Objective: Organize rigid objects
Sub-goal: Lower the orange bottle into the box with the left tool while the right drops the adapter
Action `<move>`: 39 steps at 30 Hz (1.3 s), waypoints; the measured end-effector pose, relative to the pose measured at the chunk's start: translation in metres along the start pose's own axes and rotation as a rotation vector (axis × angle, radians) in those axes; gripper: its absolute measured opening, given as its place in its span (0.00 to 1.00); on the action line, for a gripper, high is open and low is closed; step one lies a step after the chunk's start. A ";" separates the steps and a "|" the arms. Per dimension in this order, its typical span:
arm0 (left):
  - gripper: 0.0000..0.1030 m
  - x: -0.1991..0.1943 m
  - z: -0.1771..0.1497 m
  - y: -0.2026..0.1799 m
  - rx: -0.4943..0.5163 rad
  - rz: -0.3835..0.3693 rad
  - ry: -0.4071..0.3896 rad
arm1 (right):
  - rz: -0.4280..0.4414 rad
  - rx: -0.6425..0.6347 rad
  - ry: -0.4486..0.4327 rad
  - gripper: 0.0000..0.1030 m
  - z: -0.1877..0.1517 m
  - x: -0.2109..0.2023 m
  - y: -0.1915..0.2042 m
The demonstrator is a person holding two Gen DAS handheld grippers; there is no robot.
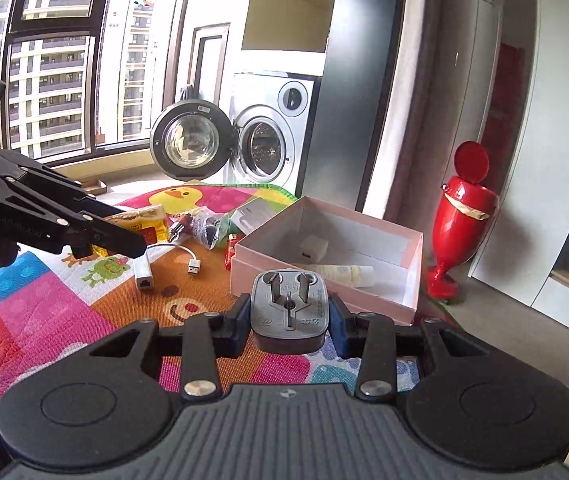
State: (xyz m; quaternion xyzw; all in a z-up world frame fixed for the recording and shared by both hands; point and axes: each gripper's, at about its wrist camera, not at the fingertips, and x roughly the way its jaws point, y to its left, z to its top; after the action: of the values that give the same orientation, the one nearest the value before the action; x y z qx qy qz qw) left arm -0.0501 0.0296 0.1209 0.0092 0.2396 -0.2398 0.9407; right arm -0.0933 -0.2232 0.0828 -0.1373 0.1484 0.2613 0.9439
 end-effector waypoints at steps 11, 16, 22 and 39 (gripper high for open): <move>0.31 0.113 0.090 0.028 -0.184 0.038 -0.095 | -0.088 0.094 0.018 0.38 -0.021 -0.005 -0.038; 0.31 0.078 0.023 0.051 -0.250 0.091 -0.018 | -0.098 0.144 0.029 0.38 -0.020 0.010 -0.056; 0.31 0.029 -0.047 0.059 -0.219 0.241 0.085 | -0.056 0.207 0.013 0.38 0.024 0.056 -0.081; 0.31 0.002 -0.079 0.115 -0.555 0.350 0.123 | 0.000 0.016 0.127 0.67 0.008 0.119 0.016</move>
State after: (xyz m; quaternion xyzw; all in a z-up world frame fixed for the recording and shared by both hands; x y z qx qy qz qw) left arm -0.0311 0.1406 0.0389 -0.1918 0.3468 0.0008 0.9181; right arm -0.0024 -0.1532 0.0454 -0.1460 0.2103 0.2508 0.9336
